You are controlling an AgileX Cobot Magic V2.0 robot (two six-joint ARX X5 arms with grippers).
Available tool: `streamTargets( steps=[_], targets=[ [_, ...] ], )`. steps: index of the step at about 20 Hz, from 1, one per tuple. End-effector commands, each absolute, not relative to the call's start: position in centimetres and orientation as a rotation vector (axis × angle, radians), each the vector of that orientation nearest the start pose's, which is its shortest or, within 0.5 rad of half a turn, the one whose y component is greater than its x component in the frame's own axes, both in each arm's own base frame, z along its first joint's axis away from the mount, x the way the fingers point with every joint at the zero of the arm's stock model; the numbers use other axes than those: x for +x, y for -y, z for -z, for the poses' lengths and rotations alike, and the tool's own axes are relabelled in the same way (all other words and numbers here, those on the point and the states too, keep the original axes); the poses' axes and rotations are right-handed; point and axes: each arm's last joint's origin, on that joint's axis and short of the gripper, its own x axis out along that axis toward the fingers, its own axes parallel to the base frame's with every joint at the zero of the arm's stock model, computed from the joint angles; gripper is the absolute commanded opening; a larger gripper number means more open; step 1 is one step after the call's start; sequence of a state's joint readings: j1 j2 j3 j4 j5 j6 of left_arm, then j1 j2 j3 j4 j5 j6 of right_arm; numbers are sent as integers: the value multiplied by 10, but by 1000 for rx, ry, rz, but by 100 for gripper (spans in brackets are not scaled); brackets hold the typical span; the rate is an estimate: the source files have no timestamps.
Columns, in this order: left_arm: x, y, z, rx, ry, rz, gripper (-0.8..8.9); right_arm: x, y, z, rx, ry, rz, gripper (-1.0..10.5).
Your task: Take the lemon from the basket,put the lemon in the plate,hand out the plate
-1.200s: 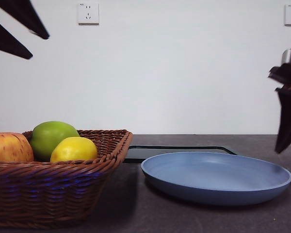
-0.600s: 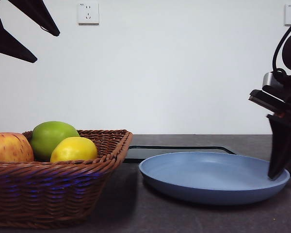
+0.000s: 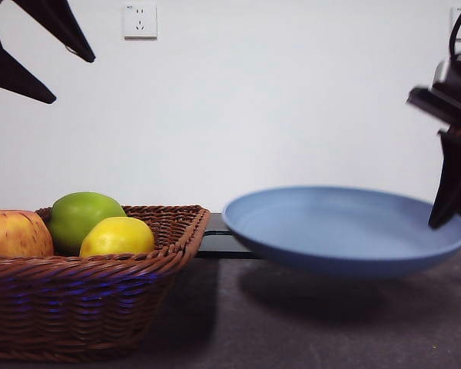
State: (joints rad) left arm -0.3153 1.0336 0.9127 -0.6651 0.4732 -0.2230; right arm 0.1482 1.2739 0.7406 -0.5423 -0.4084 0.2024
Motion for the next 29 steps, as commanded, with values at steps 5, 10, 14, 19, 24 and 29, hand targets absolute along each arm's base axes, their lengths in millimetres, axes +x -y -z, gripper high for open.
streamTargets(
  steps=[5,10,14,19,24,29],
  targets=[
    [186,105,-279,-176,-1028,653,409,210,-42,-228,324,-1033,-406,4],
    [201,130,-252,-83,-1107,582,408,202,-41,-236,320,-1005,-412,4],
    [216,138,-232,-66,-1153,511,408,201,-41,-236,321,-1013,-411,4],
    [232,149,-209,-48,-1177,496,408,201,-41,-236,321,-1013,-411,4],
    [238,157,-193,-28,-1210,496,408,201,-41,-236,321,-1012,-410,4],
    [241,159,-184,-19,-1236,491,372,201,-41,-236,320,-1012,-411,4]
  ],
)
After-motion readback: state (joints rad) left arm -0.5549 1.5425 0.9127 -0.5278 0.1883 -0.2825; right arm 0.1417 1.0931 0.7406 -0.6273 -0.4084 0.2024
